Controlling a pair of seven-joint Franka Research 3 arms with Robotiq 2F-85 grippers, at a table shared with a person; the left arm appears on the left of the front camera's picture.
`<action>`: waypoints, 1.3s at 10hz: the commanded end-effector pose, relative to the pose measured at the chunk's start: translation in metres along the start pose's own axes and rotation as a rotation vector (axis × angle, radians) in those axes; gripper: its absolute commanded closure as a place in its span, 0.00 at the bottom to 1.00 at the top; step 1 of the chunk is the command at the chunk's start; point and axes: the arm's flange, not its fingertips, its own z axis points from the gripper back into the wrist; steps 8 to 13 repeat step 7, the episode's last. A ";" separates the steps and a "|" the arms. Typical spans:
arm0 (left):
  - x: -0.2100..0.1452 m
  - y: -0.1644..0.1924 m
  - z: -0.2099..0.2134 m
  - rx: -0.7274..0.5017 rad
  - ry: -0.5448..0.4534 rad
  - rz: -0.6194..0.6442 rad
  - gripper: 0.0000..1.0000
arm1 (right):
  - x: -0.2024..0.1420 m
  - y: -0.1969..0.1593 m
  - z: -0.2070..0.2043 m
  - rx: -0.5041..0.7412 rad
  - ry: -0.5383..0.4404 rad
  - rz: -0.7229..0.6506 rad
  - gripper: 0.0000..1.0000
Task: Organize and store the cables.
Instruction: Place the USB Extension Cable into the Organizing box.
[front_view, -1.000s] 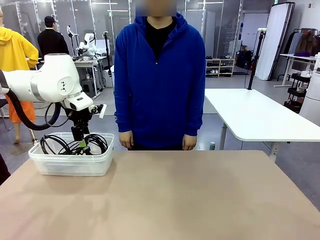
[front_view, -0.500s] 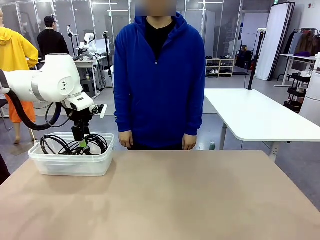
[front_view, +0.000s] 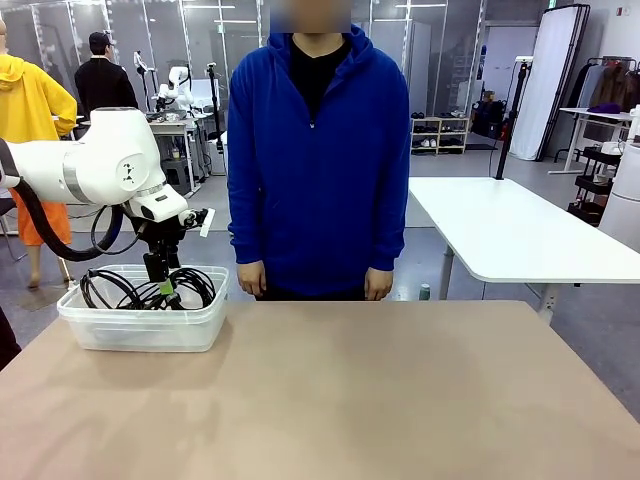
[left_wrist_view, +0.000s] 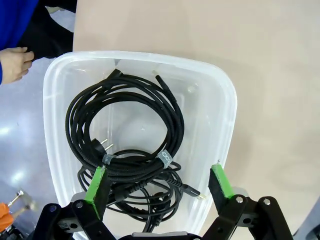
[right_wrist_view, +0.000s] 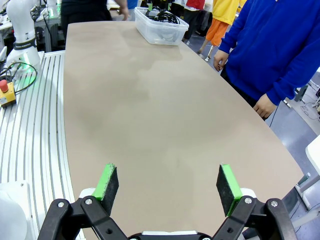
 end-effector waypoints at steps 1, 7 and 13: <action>-0.002 0.001 0.000 0.003 0.008 -0.003 0.00 | 0.003 -0.003 0.000 -0.010 -0.014 -0.016 0.00; -0.002 0.001 0.000 0.003 0.008 -0.003 0.00 | 0.003 -0.003 0.000 -0.010 -0.014 -0.016 0.00; -0.002 0.001 0.000 0.003 0.008 -0.003 0.00 | 0.003 -0.003 0.000 -0.010 -0.014 -0.016 0.00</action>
